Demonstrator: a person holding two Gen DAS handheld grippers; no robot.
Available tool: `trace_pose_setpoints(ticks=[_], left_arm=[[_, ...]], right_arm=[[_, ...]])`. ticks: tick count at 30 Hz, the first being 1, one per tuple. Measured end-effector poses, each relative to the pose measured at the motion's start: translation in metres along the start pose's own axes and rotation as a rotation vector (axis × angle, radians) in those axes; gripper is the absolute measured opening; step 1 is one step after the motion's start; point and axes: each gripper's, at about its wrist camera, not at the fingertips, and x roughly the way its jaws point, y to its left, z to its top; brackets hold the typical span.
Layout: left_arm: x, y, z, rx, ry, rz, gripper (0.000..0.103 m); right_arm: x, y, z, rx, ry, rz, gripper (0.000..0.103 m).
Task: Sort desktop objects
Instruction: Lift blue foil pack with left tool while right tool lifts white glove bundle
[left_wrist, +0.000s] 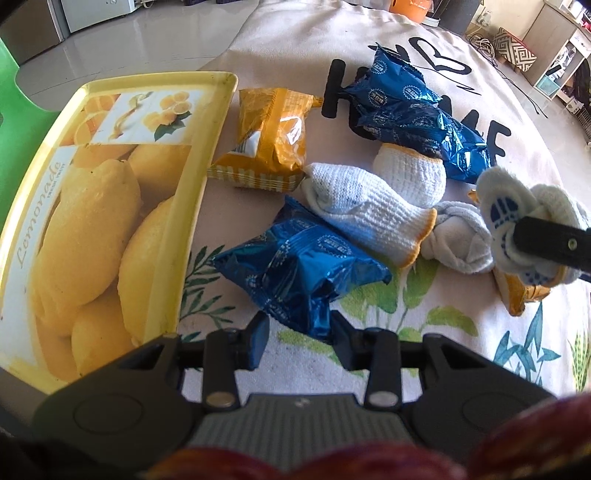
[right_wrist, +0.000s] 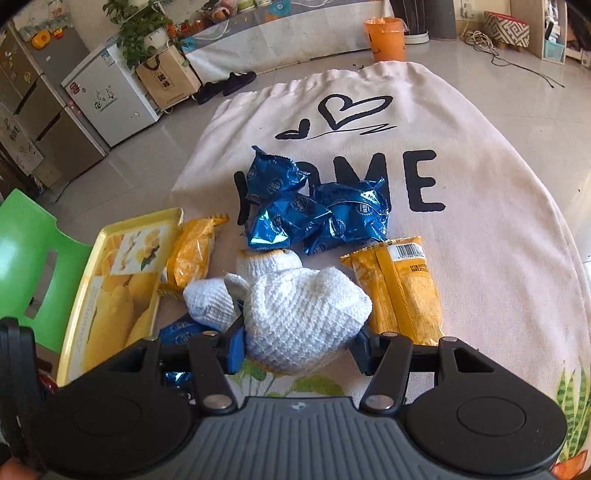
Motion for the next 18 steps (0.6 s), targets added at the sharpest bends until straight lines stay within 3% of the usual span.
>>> trace_pose_setpoints(ticks=[10, 12, 14, 18], left_arm=[[0.006, -0.003, 0.001, 0.002, 0.017, -0.033, 0.036], [0.007, -0.004, 0.002, 0.002, 0.020, -0.041, 0.044], [0.007, -0.004, 0.003, -0.003, 0.005, -0.025, 0.068], [0.010, -0.002, 0.007, -0.018, -0.021, 0.007, 0.083]], right_arm=[[0.007, -0.004, 0.008, 0.062, 0.018, 0.040, 0.056], [0.008, -0.003, 0.010, 0.061, 0.017, 0.046, 0.056], [0.009, -0.002, 0.010, 0.058, 0.011, 0.043, 0.056], [0.011, -0.004, 0.010, 0.067, 0.021, 0.049, 0.056]])
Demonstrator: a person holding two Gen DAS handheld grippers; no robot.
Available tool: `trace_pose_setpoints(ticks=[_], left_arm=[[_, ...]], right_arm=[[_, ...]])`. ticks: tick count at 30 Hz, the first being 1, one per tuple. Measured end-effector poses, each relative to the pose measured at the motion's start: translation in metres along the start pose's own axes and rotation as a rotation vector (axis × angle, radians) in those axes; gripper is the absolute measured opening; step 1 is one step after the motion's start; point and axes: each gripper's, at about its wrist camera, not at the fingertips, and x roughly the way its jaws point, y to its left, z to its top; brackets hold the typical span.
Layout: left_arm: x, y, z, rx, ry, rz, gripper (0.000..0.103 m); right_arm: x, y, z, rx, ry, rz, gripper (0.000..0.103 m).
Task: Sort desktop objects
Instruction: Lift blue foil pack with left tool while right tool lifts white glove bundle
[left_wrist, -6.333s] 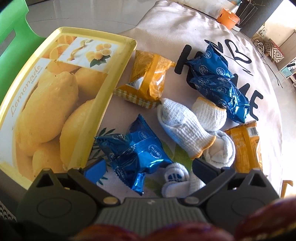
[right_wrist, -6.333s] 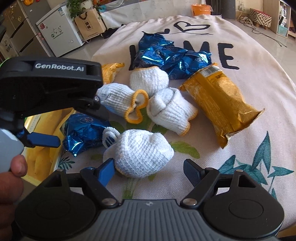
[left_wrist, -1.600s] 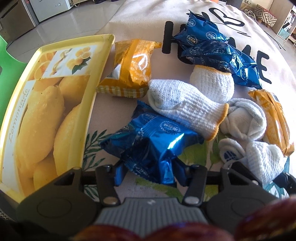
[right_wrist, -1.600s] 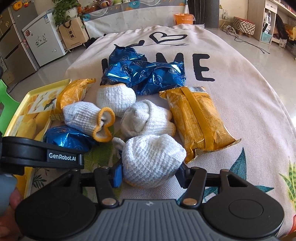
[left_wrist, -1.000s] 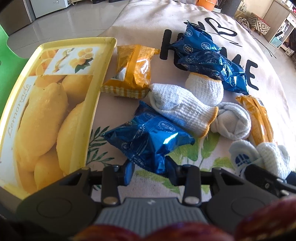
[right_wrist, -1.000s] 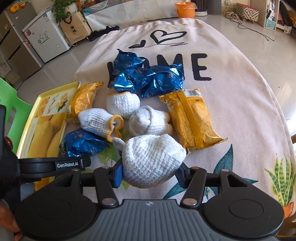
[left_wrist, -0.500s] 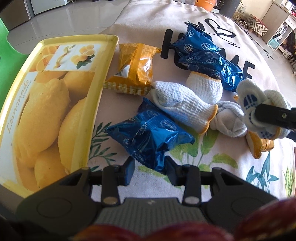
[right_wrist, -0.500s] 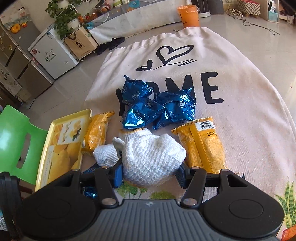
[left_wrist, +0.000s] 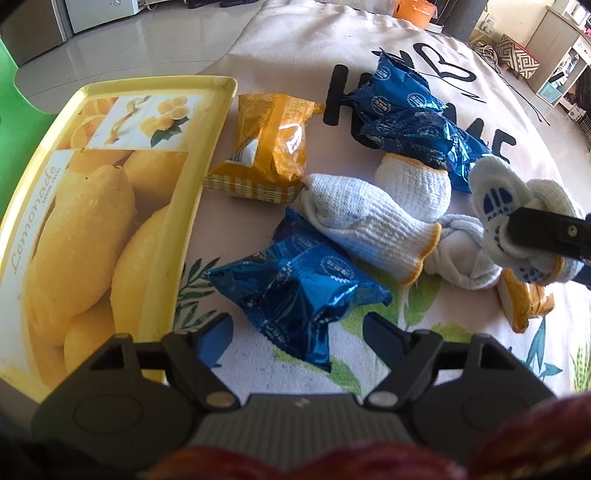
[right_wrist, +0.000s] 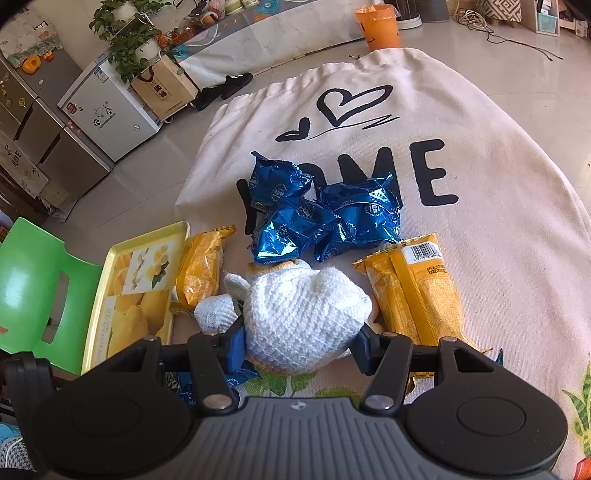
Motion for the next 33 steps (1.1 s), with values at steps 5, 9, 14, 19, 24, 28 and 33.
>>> trace_pose_setpoints(ticks=[5, 9, 14, 19, 24, 28, 33], left_arm=[[0.008, -0.004, 0.004, 0.016, -0.022, 0.061, 0.098], [0.012, -0.009, 0.003, 0.041, -0.015, 0.060, 0.102], [0.017, -0.013, 0.001, 0.064, -0.027, 0.101, 0.101], [0.016, -0.014, 0.003, 0.066, -0.024, 0.091, 0.055], [0.006, -0.014, 0.002, 0.051, -0.033, 0.082, 0.045], [-0.011, -0.012, 0.001, 0.037, -0.054, 0.066, 0.044], [-0.020, -0.009, 0.001, 0.031, -0.062, 0.055, 0.042]], right_arm=[[0.004, -0.003, 0.000, 0.014, 0.012, -0.003, 0.056], [0.004, -0.004, 0.001, 0.018, 0.011, 0.001, 0.056], [0.006, -0.005, 0.001, 0.027, 0.016, 0.004, 0.056], [0.006, -0.006, 0.002, 0.031, 0.015, 0.006, 0.056], [0.005, -0.006, 0.004, 0.038, 0.009, 0.004, 0.056], [0.004, -0.004, 0.007, 0.028, -0.006, 0.008, 0.056], [0.006, -0.002, 0.009, 0.034, -0.008, 0.009, 0.056]])
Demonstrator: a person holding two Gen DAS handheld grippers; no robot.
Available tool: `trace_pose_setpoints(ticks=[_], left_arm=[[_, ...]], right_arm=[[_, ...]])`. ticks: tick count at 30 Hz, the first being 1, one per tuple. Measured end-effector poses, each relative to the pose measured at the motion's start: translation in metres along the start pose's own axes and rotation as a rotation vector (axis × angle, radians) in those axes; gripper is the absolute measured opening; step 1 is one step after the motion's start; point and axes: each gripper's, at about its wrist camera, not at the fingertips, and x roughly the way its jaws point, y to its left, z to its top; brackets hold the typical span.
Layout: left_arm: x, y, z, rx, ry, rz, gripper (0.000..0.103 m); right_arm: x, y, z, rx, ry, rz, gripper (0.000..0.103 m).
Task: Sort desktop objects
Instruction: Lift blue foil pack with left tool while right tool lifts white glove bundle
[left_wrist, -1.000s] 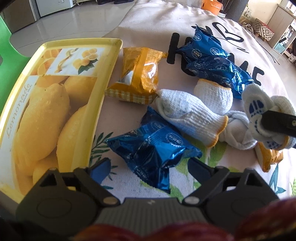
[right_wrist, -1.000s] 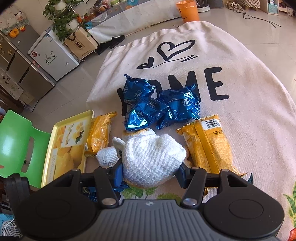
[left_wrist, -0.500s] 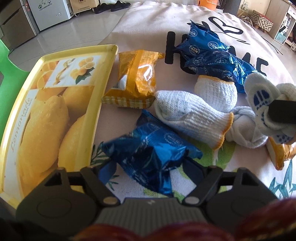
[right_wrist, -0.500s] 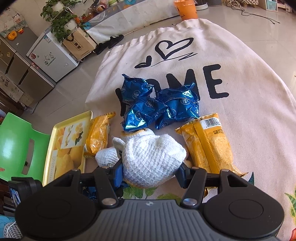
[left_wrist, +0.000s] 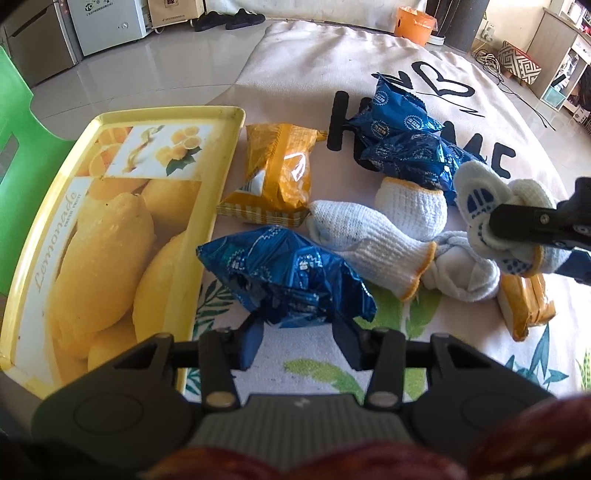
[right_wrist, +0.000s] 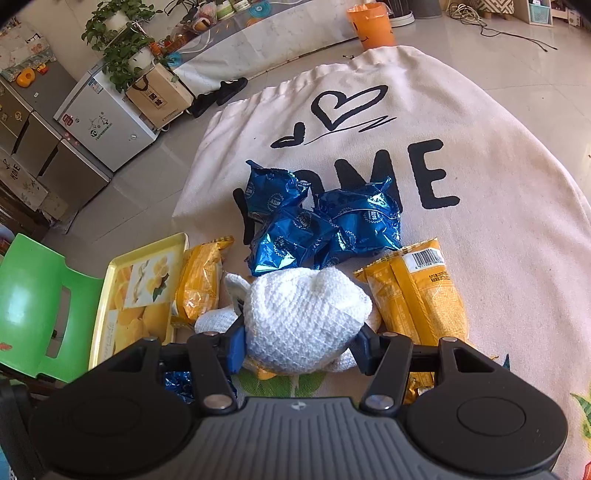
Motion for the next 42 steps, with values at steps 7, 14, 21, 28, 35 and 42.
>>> trace_pose_setpoints(ticks=[7, 14, 21, 28, 35, 42], left_arm=[[-0.003, 0.008, 0.002, -0.050, 0.013, -0.044, 0.038], [0.006, 0.011, 0.000, -0.073, 0.022, -0.045, 0.082], [0.011, 0.005, 0.003, -0.024, -0.005, 0.000, 0.098], [0.028, 0.013, 0.007, -0.074, 0.004, 0.052, 0.080], [0.022, 0.019, 0.004, -0.107, 0.048, 0.040, 0.057], [-0.007, 0.028, 0.019, -0.139, 0.037, 0.005, 0.057]], right_arm=[[0.003, 0.004, 0.000, -0.007, 0.010, 0.015, 0.056], [0.003, 0.006, 0.000, -0.012, 0.014, 0.025, 0.056], [0.003, 0.005, 0.001, -0.004, 0.016, 0.023, 0.056], [0.006, 0.006, -0.001, -0.009, 0.024, 0.020, 0.056], [0.009, 0.009, 0.000, -0.014, 0.029, 0.026, 0.056], [0.012, 0.020, -0.001, -0.029, 0.035, 0.055, 0.056]])
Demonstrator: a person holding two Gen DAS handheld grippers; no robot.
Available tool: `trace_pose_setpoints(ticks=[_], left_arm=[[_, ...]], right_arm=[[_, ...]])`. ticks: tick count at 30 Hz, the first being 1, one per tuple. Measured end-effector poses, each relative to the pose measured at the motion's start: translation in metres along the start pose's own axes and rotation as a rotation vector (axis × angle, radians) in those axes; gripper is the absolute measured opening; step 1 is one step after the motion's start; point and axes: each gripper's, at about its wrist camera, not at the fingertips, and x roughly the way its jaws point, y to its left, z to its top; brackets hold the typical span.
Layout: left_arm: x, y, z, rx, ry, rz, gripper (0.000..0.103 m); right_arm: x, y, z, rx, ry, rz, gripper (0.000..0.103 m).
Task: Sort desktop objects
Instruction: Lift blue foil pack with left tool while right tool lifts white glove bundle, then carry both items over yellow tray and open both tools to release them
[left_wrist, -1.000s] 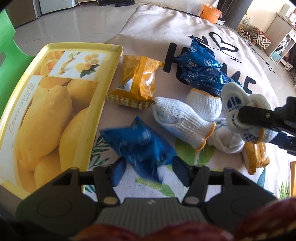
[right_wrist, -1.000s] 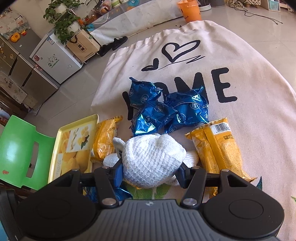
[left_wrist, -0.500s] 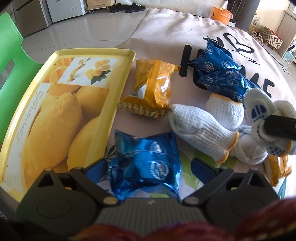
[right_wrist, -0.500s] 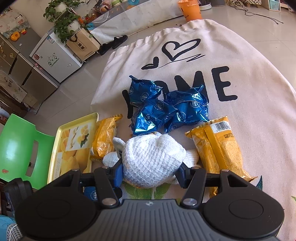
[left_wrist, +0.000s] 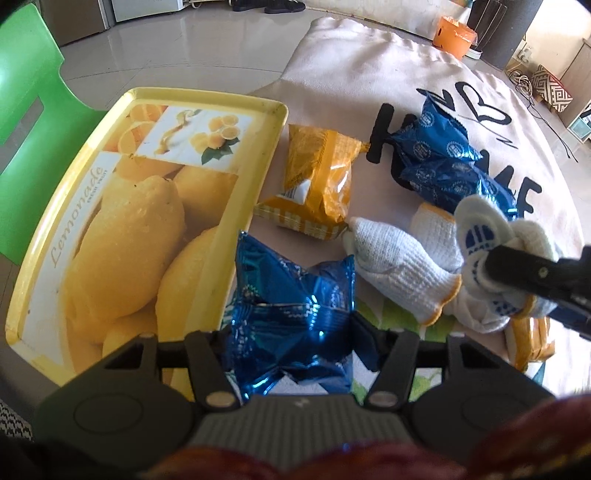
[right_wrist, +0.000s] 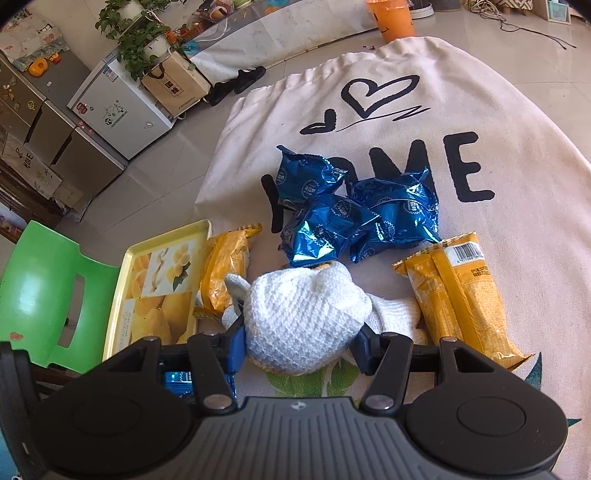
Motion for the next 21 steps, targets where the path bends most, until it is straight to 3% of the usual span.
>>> trace_pose_setpoints(ticks=[10, 15, 21], left_arm=[[-0.026, 0.026, 0.034, -0.013, -0.078, 0.029, 0.057], [-0.028, 0.046, 0.038, -0.117, -0.099, 0.037, 0.057], [-0.027, 0.074, 0.045, -0.243, -0.120, 0.104, 0.057]], right_arm=[[0.009, 0.016, -0.002, -0.025, 0.013, 0.034, 0.056], [0.011, 0.025, 0.000, -0.038, 0.000, 0.069, 0.056], [0.018, 0.046, 0.000, -0.079, -0.013, 0.131, 0.056]])
